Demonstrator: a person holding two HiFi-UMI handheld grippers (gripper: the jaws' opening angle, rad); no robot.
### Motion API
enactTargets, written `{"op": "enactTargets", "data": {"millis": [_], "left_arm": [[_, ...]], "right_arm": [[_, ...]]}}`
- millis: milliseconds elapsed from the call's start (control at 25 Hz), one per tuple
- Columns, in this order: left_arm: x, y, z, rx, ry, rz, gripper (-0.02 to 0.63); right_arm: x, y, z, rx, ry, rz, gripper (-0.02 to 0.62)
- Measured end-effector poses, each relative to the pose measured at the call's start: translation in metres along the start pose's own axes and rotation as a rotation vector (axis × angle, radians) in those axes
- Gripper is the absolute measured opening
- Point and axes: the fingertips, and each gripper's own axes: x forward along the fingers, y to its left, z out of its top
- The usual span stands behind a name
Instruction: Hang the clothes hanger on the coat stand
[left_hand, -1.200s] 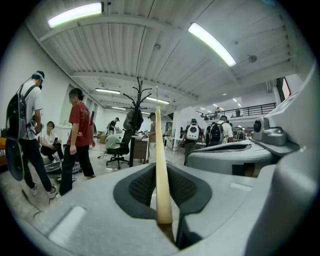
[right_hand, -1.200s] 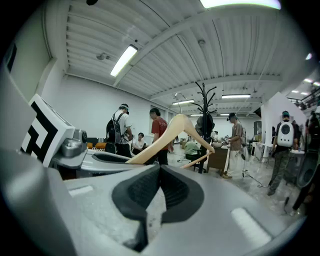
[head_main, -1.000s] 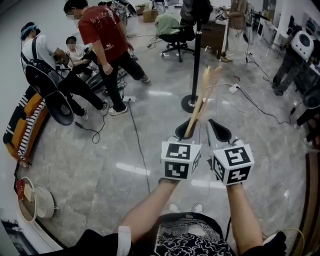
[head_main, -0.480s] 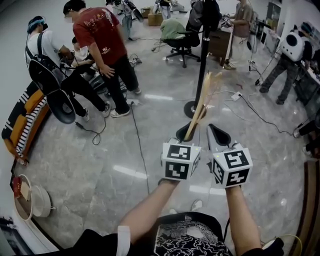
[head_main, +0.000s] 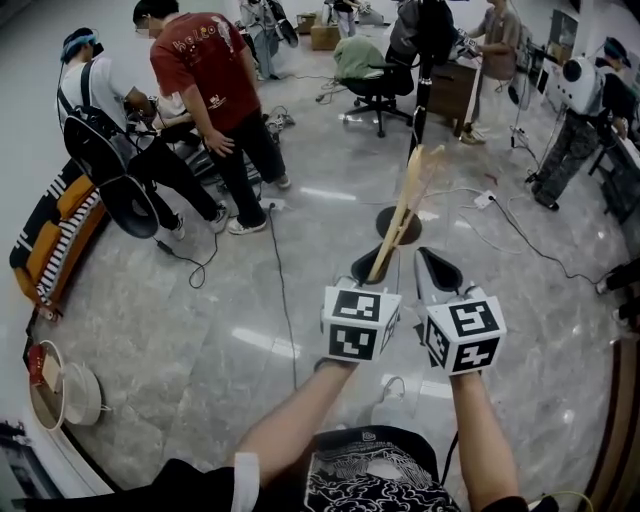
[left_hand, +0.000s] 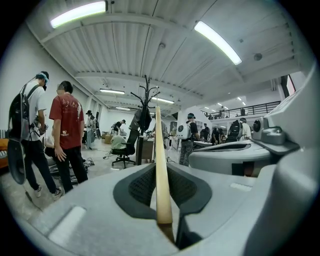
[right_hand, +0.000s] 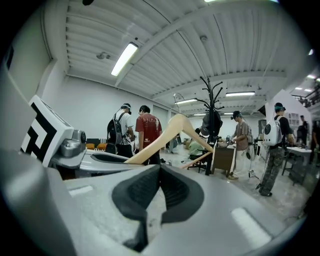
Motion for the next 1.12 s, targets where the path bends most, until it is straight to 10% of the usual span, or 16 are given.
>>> {"op": "enactTargets", "data": {"millis": [1120], "left_arm": [[0.210, -0.048, 0.031, 0.048, 0.059, 0.121, 0.054]], "right_arm": [[0.089, -0.212, -0.002, 0.060, -0.016, 0.130, 0.000]]}}
